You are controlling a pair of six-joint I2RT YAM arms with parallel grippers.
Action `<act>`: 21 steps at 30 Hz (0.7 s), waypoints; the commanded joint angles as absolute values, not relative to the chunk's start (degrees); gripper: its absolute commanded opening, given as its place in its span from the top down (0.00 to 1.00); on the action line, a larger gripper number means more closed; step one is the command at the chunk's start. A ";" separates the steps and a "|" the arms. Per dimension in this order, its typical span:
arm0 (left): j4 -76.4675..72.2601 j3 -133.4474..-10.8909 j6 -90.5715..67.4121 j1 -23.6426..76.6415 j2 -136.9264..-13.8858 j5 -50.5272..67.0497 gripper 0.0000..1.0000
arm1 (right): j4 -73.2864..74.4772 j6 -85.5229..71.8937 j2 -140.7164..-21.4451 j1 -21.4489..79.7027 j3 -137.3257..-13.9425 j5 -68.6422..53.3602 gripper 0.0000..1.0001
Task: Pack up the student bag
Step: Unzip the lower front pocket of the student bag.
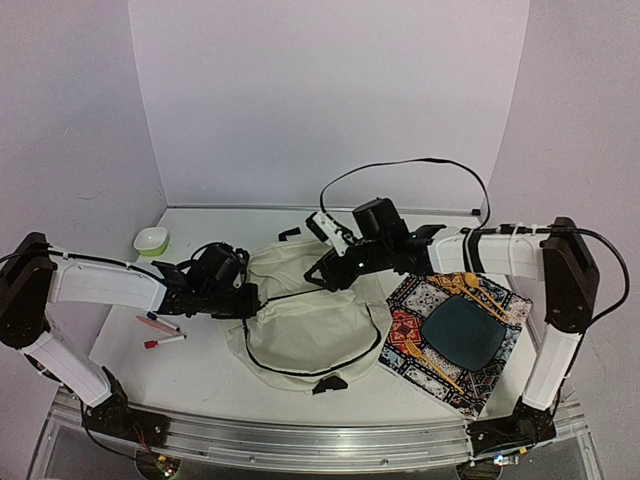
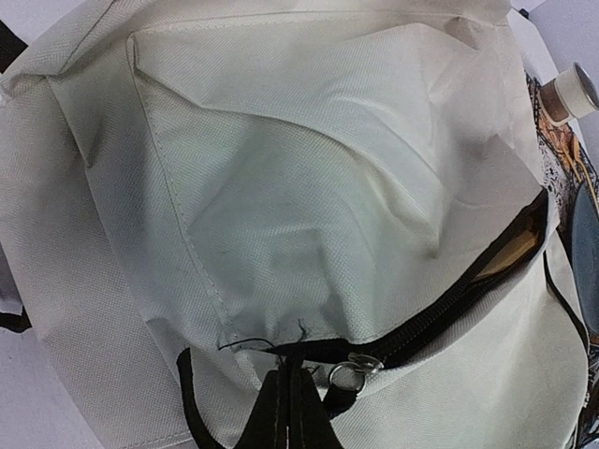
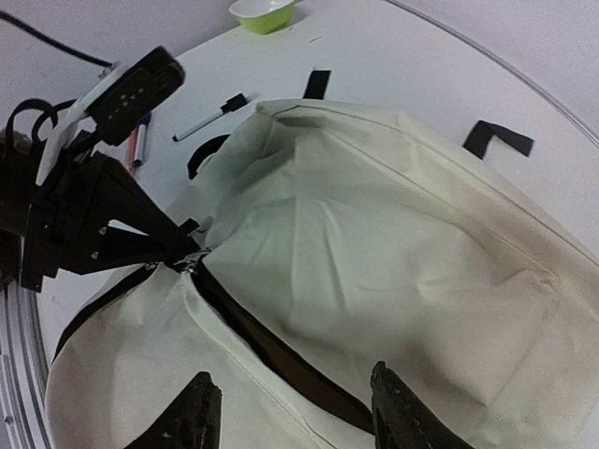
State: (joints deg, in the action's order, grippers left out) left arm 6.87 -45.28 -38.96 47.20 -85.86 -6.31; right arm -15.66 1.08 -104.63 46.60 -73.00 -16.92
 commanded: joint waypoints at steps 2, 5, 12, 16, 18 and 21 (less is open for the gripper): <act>6.98 -44.48 -38.35 46.83 -83.75 -7.51 1.00 | -11.65 5.29 -109.10 49.25 -78.66 -20.12 0.45; 6.86 -44.30 -38.37 46.72 -83.30 -7.68 1.00 | -10.82 5.83 -110.67 50.11 -79.61 -20.50 0.45; 6.86 -44.21 -38.23 46.19 -81.79 -8.21 1.00 | -10.02 5.90 -112.05 51.31 -78.03 -20.76 0.46; 6.98 -44.34 -37.76 45.69 -80.52 -8.40 1.00 | -9.87 5.76 -112.51 51.79 -76.49 -20.29 0.47; 7.19 -44.52 -37.50 45.36 -79.83 -8.69 1.00 | -9.77 5.73 -112.40 52.10 -75.54 -19.93 0.48; 7.64 -44.92 -36.84 44.85 -78.55 -9.30 1.00 | -9.76 5.59 -112.32 52.33 -74.17 -19.06 0.50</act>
